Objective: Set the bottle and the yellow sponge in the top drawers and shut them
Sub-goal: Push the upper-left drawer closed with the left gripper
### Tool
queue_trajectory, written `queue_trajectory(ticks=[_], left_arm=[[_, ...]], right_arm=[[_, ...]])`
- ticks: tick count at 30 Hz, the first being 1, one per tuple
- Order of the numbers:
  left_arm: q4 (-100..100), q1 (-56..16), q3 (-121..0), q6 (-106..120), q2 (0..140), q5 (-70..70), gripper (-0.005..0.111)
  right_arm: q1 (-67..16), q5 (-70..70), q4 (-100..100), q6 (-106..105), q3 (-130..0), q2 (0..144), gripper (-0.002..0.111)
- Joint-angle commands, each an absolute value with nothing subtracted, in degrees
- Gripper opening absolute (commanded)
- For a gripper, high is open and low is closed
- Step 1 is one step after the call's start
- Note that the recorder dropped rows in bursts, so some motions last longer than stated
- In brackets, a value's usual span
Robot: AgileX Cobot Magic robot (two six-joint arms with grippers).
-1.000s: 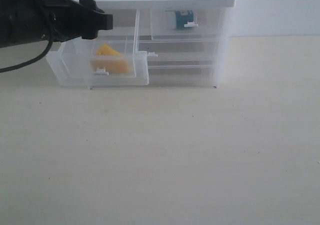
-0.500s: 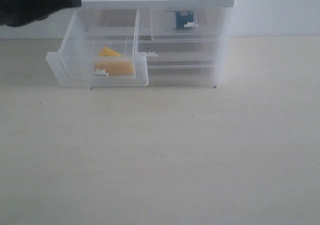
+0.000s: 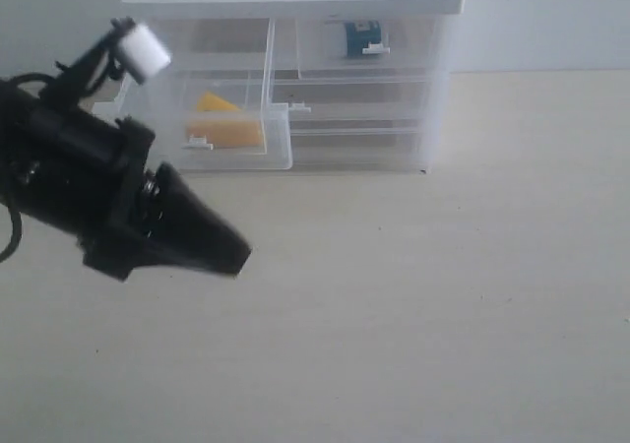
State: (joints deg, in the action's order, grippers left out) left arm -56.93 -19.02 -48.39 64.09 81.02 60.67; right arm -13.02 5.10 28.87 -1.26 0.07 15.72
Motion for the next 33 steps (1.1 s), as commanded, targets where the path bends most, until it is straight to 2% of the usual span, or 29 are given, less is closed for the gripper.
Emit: queue_trajectory(ticks=[1,5,11,22,33], left_arm=[[-38.96,-18.57,-50.28,42.4,84.88,57.33,0.004],[-25.06,-18.57,-49.88,19.27,85.74,40.32,0.004],[-28.25,-18.69,-47.31,16.27,85.53,24.16,0.004],[-30.41,-20.0,-47.06,16.27,85.04,12.09,0.004],[-28.96,-19.88,-55.11,16.27,88.22,6.57,0.004]], right_arm=[[-12.64,5.39,28.64,-1.42,0.0,16.01,0.001],[-12.64,5.39,28.64,-1.42,0.0,16.01,0.001],[-12.64,5.39,28.64,-1.42,0.0,16.01,0.001],[-12.64,5.39,28.64,-1.42,0.0,16.01,0.001],[-12.64,5.39,28.64,-1.42,0.0,16.01,0.001]])
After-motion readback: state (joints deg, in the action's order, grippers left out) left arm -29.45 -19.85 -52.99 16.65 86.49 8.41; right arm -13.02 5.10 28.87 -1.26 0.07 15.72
